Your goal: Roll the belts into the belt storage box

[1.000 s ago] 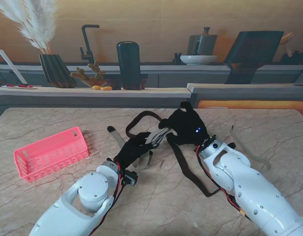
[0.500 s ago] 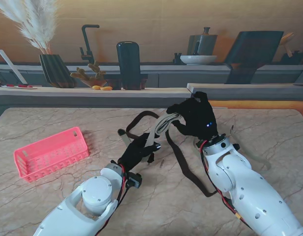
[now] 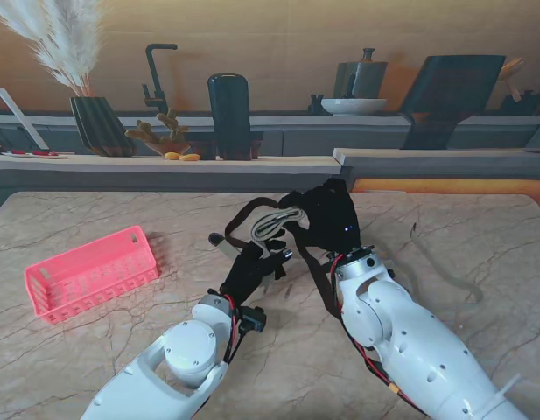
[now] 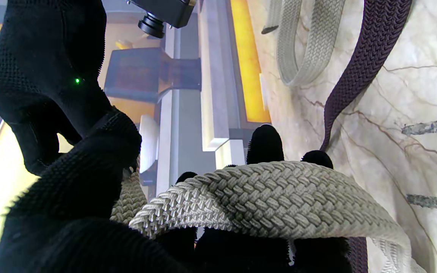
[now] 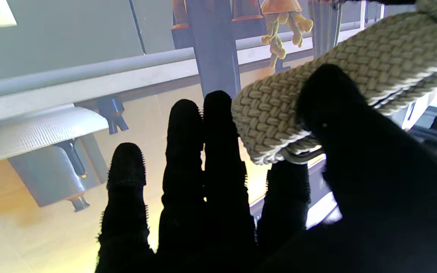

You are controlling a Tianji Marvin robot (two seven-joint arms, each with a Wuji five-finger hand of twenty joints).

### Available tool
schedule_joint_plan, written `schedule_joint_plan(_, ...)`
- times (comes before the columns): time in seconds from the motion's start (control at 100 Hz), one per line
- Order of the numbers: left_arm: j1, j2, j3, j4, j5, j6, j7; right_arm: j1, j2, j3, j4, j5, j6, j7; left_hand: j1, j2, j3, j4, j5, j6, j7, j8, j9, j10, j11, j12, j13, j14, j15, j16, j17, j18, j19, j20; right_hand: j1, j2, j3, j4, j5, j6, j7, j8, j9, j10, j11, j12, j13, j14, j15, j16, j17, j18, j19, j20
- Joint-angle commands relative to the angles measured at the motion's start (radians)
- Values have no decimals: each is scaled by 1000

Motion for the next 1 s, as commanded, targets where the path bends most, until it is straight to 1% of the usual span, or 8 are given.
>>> schedule_joint_plan(0.0, -2, -17, 7, 0, 10, -9, 15, -4, -27, -17, 5, 32, 2, 15, -41, 15, -30, 10, -39, -65, -20, -22, -62, -34, -30, -30, -55, -26, -95, -50, -26, -43, -28, -21, 68, 107, 25, 41, 122, -5, 250, 71, -6, -61, 52, 5, 13, -20, 23, 10, -20, 22, 26, -20)
schedule_joint_plan(0.12, -6, -28, 10, 13, 24, -37, 58, 0, -37, -38, 23, 69, -4, 29, -85, 21, -52, 4, -92, -82, -49, -62, -132, -53, -47, -61, -191, -33, -383, -221, -72, -78, -93, -54, 69, 106, 24, 41, 122, -6, 250, 71, -5, -62, 56, 5, 15, -22, 24, 10, -19, 23, 28, -22)
schedule_joint_plan(0.25, -4, -33, 6, 16, 36, -51, 86, 6, -40, -55, 42, 92, -17, 56, -117, 32, -69, -2, -92, -89, -76, -87, -150, -60, -49, -70, -269, -53, -512, -309, -101, -100, -133, -74, 65, 109, 23, 41, 121, -12, 250, 72, -5, -63, 56, 3, 16, -24, 23, 9, -18, 22, 29, -23)
schedule_joint_plan(0.54, 3, -44, -5, 18, 65, -62, 144, 16, -52, -100, 77, 151, -50, 98, -120, 69, -101, -2, -93, -86, -93, -95, -153, -64, -35, -71, -287, -85, -562, -364, -103, -115, -142, -80, 58, 122, 14, 43, 105, -23, 246, 82, -23, -40, 70, 7, 9, -30, 13, 6, -20, 21, 26, -29)
schedule_joint_plan(0.63, 0, -48, -7, 18, 73, -48, 161, 13, -58, -111, 80, 177, -66, 110, -41, 97, -149, 11, -91, -75, -93, -94, -141, -61, -17, -71, -274, -85, -543, -383, -97, -116, -128, -75, 55, 132, 4, 47, 93, -41, 243, 96, -42, -30, 94, 16, 6, -31, 14, 9, -22, 18, 24, -31)
schedule_joint_plan(0.73, -1, -52, -9, 19, 78, -31, 175, 11, -59, -119, 84, 181, -82, 111, 28, 129, -124, 26, -84, -66, -54, -73, -103, -66, 9, -62, -245, -90, -523, -380, -80, -113, -107, -65, 49, 140, -6, 51, 81, -62, 240, 107, -56, -26, 119, 30, 4, -30, 26, 18, -23, 19, 23, -32)
schedule_joint_plan(0.84, 2, -56, -14, 16, 75, -22, 191, 4, -58, -118, 81, 179, -90, 109, 100, 219, -117, 38, -90, -60, 27, -43, -49, -71, 47, -44, -196, -90, -481, -375, -44, -115, -79, -53, 46, 144, -11, 53, 70, -65, 239, 115, -68, -22, 129, 35, -1, -29, 33, 23, -22, 19, 24, -32)
schedule_joint_plan(0.99, 9, -61, -25, 6, 50, -14, 208, -21, -50, -97, 56, 184, -111, 140, 184, 312, -130, 42, -73, -60, 120, -13, 34, -74, 87, -23, -128, -77, -421, -361, -5, -111, -42, -39, -25, 69, -14, 55, -29, -12, 205, 169, -155, -4, 141, 49, -36, -20, 22, 26, -33, 18, 13, -31)
